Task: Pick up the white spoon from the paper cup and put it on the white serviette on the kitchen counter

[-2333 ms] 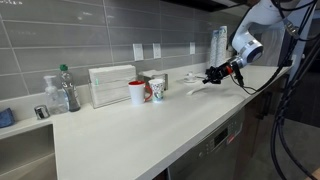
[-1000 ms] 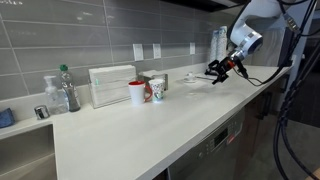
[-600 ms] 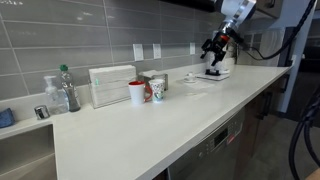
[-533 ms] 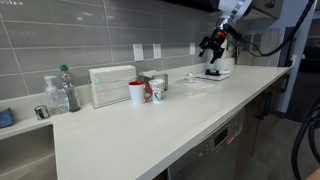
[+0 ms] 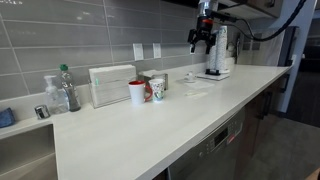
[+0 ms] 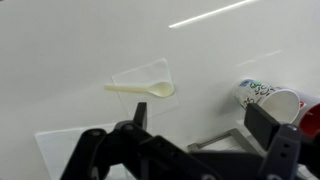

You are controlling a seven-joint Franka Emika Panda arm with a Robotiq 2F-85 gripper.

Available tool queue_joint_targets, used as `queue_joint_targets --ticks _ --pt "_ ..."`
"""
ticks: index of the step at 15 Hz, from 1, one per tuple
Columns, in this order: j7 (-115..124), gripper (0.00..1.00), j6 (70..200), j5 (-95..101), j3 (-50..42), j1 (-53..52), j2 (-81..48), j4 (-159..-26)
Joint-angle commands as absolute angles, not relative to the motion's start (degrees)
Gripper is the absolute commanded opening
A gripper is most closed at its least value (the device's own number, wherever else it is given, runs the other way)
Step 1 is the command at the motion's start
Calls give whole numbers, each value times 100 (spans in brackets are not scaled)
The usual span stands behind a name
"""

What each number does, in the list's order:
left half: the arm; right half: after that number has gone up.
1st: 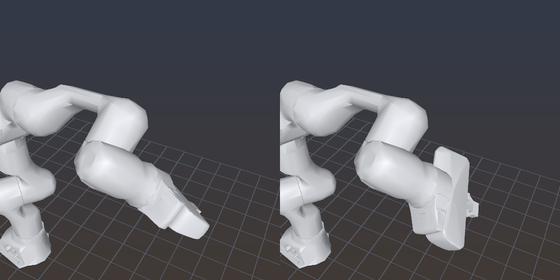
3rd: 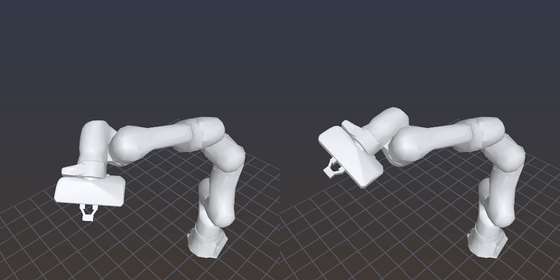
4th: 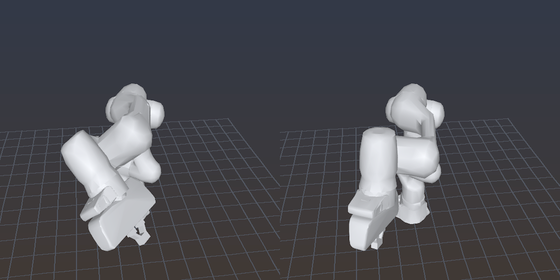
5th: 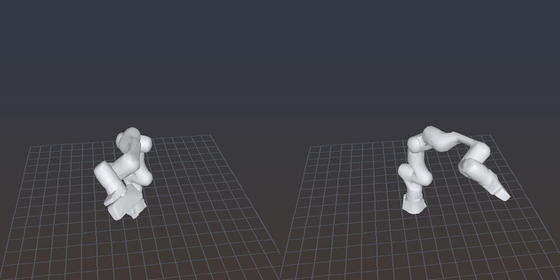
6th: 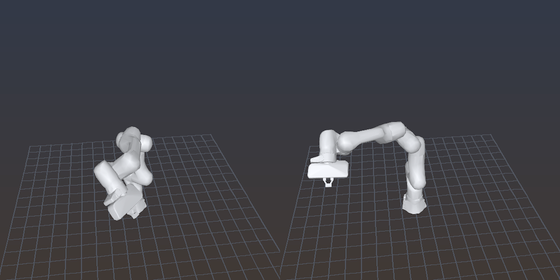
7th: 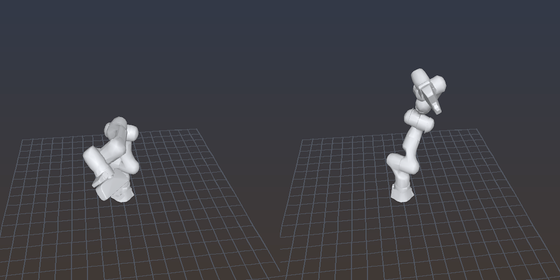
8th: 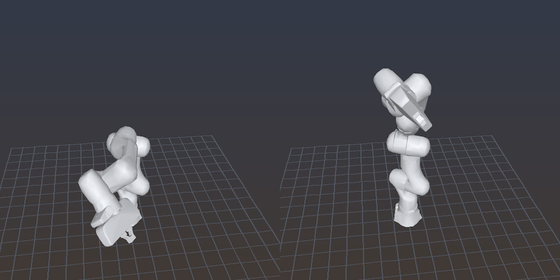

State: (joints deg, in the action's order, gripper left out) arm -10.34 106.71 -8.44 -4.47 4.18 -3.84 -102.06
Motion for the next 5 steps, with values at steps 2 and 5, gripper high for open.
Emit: queue_joint_targets --ticks 2,5 --pt "-1045 100 10653 -843 -443 471 -408 -10178" --pt "-1052 100 10653 -843 -459 494 -414 -10178"
